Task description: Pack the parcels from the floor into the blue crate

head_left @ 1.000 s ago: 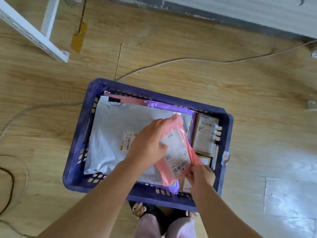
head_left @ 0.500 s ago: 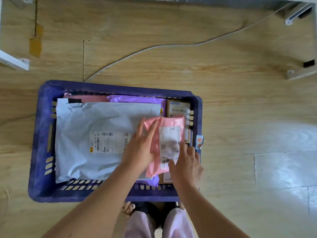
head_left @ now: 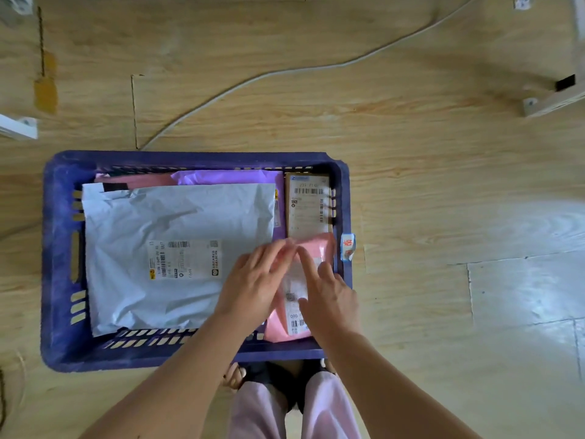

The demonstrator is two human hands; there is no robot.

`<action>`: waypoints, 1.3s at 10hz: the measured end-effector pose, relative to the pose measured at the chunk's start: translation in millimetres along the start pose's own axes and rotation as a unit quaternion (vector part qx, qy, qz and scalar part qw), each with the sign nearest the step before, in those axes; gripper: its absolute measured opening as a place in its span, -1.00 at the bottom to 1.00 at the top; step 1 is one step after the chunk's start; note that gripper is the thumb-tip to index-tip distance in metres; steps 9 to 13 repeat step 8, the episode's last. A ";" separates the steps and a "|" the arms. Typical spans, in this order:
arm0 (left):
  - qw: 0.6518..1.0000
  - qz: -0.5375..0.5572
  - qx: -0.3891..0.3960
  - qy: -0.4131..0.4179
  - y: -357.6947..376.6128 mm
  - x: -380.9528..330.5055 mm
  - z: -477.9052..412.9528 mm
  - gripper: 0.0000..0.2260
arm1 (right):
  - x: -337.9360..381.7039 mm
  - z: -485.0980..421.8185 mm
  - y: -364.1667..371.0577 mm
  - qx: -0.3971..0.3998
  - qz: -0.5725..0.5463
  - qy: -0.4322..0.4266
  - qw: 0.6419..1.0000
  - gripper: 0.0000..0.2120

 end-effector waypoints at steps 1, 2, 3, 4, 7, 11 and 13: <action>0.998 -0.005 0.063 0.012 18.4 -6.3 -0.1 0.01 | -6.8 -4.5 9.2 0.039 -0.009 0.024 0.999 -0.07; 0.993 -0.029 0.115 -0.009 39.5 -6.2 -2.4 0.11 | -11.4 -8.3 18.8 0.052 0.008 0.034 0.998 0.00; 0.989 -0.038 0.133 -0.047 54.4 -3.9 -0.9 0.18 | -8.5 -12.2 26.2 0.043 0.048 0.026 0.998 0.01; 0.987 -0.027 0.136 -0.086 62.1 -0.8 0.4 0.18 | -2.5 -14.9 34.0 0.039 0.097 0.010 0.995 0.00; 0.985 -0.022 0.152 -0.074 50.3 -2.6 7.5 0.17 | -3.3 -15.2 30.5 0.050 0.085 0.006 0.995 -0.01; 0.980 -0.014 0.182 -0.074 38.5 0.2 19.6 0.18 | 1.7 -8.9 9.3 0.040 0.060 0.003 0.997 -0.07; 0.980 -0.014 0.182 -0.074 38.5 0.2 19.6 0.18 | 1.7 -8.9 9.3 0.040 0.060 0.003 0.997 -0.07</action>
Point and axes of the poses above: each hand's wrist, its own z-axis away from the middle knuckle, its own y-axis out of the palm, x = y × z, the point moved 10 cm from there along -z, towards the middle knuckle, and after that the axes turned 7 degrees about y, right-handed, at the moved point
